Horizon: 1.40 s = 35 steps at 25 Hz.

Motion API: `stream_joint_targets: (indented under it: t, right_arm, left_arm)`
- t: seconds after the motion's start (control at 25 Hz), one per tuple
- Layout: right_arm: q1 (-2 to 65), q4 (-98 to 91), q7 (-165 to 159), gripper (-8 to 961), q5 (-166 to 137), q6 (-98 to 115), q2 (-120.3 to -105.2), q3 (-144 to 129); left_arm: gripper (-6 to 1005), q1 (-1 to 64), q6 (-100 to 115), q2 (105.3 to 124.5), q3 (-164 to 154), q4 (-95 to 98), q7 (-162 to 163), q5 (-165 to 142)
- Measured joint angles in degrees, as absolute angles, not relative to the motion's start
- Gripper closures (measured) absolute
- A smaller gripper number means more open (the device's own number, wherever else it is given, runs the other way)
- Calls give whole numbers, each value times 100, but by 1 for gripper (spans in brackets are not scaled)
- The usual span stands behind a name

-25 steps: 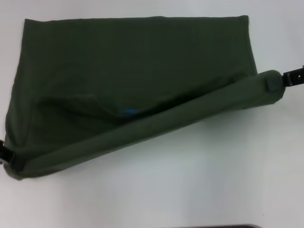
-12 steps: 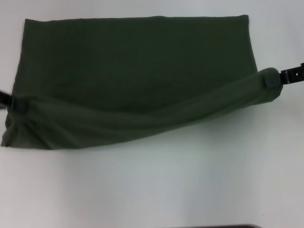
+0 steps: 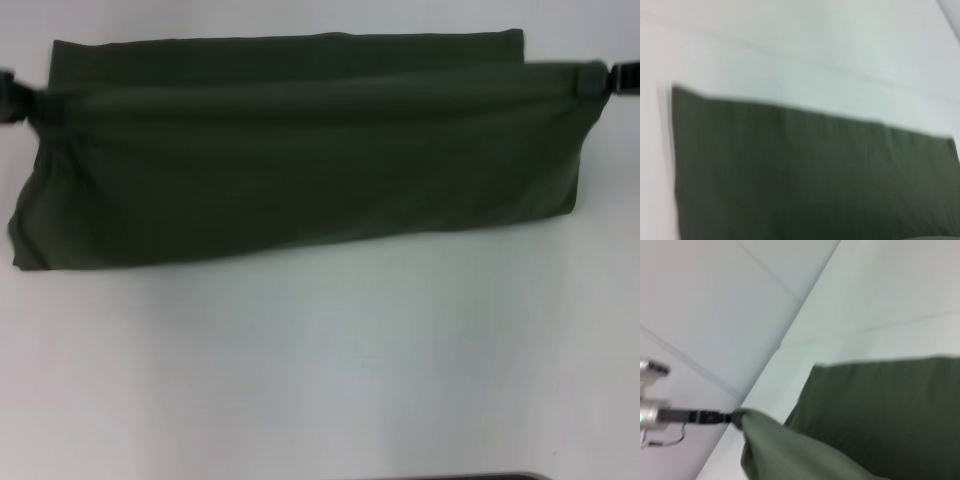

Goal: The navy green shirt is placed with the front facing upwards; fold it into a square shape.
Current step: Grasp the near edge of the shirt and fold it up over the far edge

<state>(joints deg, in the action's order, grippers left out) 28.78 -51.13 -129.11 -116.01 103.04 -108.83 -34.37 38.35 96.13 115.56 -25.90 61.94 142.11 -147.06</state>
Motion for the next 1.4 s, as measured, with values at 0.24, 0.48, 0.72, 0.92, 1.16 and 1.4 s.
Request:
stream_joint_targets:
  t: [0.24,0.48,0.72,0.92,1.16,1.4]
  right_arm:
    - [2881,-4988,-12782,864,-11545,9507,-11072,-3133]
    - [3065,-4974,-12551,864,-11492,8587,-11495,-3141]
    - [3348,-4524,-12479,863,-11674,7621,-11659,-3722]
    - [3596,-4112,-12472,863,-11810,6837,-11664,-4138]
    - [3677,-4009,-12452,868,-11851,6180,-11732,-4211]
    - [3682,-3987,-12411,868,-11836,5852,-11806,-4215]
  left_arm:
    - [907,4174,8317,11690,-2885,5733,14260,-14630]
    - [898,4406,6919,11767,-3383,5144,14301,-14609]
    - [889,4486,6138,11811,-3698,4789,14301,-14604]
    - [882,4521,5715,11820,-3869,4507,14307,-14645]
    - [872,4525,5414,11840,-3931,4378,14325,-14664]
    - [863,4534,5221,11848,-4091,4274,14382,-14691]
